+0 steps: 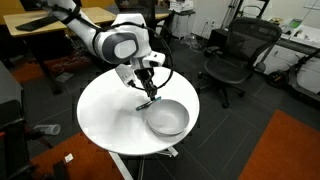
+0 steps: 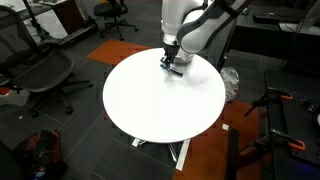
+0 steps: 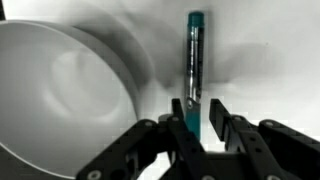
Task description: Take the pen out of the bowl, put it on the table then place it back in the bowl
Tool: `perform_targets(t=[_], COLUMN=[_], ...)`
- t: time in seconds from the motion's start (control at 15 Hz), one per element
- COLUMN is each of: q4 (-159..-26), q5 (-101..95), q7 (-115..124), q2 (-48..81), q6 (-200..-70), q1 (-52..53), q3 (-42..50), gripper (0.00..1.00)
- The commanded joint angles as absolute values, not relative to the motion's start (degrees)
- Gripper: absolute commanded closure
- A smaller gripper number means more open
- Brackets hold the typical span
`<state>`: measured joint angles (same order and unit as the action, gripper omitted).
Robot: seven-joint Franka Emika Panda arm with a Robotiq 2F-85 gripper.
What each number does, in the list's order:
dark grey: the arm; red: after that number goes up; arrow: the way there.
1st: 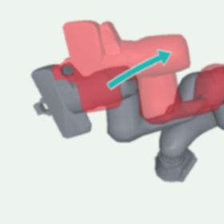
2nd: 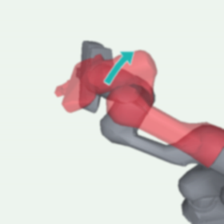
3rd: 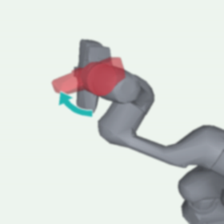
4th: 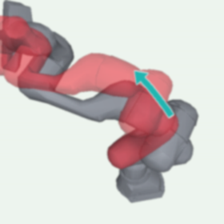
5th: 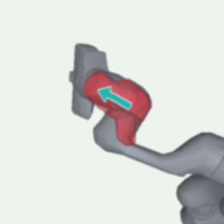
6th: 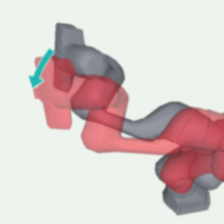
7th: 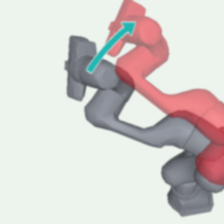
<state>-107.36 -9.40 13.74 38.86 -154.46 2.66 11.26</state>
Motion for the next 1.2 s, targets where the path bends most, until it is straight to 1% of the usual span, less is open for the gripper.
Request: perform_targets(t=[0.0,0.27,0.33,1.13], q4=[-107.5,-107.8,-107.7,-107.1], q5=[-9.1,-9.5,-9.4,-7.8], q7=[13.1,13.1,13.1,11.7], q2=[38.7,38.1,38.2,39.5], q6=[-155.1,-154.9,-154.7,-153.5], q1=[2.9,3.4,3.4,2.0], q3=[11.3,11.5,11.4,9.5], gripper=[0.33,0.05,0.00,0.00])
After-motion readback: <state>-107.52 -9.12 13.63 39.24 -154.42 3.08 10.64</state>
